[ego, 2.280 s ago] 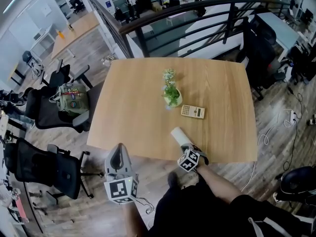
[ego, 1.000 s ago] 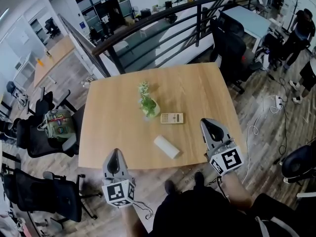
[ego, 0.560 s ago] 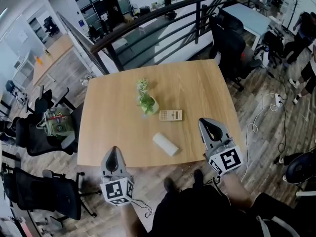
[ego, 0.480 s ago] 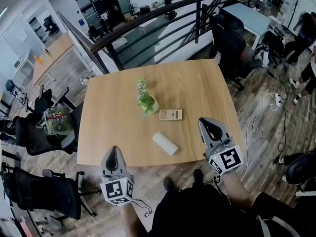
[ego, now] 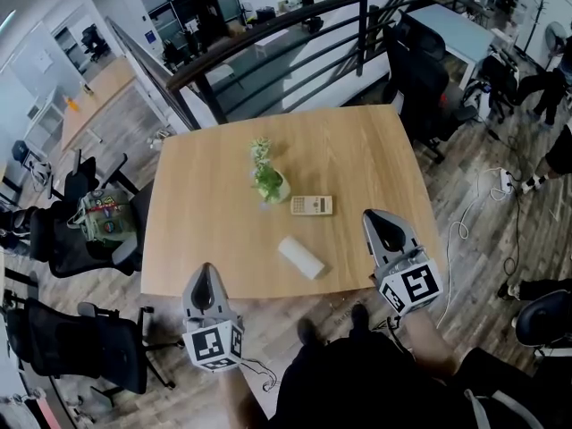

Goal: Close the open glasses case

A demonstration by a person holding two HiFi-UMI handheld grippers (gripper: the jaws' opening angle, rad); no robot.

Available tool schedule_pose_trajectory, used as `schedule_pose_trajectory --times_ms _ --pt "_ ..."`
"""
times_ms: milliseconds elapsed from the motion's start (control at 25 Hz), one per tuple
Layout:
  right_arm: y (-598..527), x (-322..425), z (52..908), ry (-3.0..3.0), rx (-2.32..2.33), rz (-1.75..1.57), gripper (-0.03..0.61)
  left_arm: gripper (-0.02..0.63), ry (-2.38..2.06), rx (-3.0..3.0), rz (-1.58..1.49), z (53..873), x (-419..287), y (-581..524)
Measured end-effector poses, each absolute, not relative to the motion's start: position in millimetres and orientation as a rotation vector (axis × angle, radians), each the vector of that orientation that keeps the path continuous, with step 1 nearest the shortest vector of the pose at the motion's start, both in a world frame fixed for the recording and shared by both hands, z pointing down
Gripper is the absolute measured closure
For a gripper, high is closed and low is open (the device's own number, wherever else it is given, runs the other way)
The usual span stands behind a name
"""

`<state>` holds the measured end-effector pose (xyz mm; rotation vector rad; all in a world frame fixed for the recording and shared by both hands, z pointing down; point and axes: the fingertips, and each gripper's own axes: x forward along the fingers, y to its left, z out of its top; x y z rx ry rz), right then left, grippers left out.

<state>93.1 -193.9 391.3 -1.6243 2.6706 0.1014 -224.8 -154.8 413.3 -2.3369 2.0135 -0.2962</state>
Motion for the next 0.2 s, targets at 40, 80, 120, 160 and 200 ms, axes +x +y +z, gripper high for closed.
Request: schedule_pose_trajectory --times_ms 40,80,120,160,200 --pt "-193.8 92.9 391.8 2.669 -1.628 0.1 0.563 0.614 2.017 -2.337 -0.299 414.3 -225.9 -154.1" --pt "-193.6 92.6 392.8 2.667 -1.633 0.095 0.563 0.614 2.021 -2.336 -0.299 415.1 -227.2 -153.2" --pt "-193.4 92.1 393.7 2.665 -1.637 0.088 0.563 0.614 2.025 -2.335 -0.298 415.6 -228.3 -152.4" --pt "-193.2 91.7 394.6 2.664 -1.64 0.082 0.563 0.614 2.029 -2.333 -0.296 416.0 -229.3 -151.6" --pt "-193.0 91.3 395.4 2.662 -1.644 0.075 0.563 0.614 2.033 -2.332 -0.294 416.3 -230.3 -150.8"
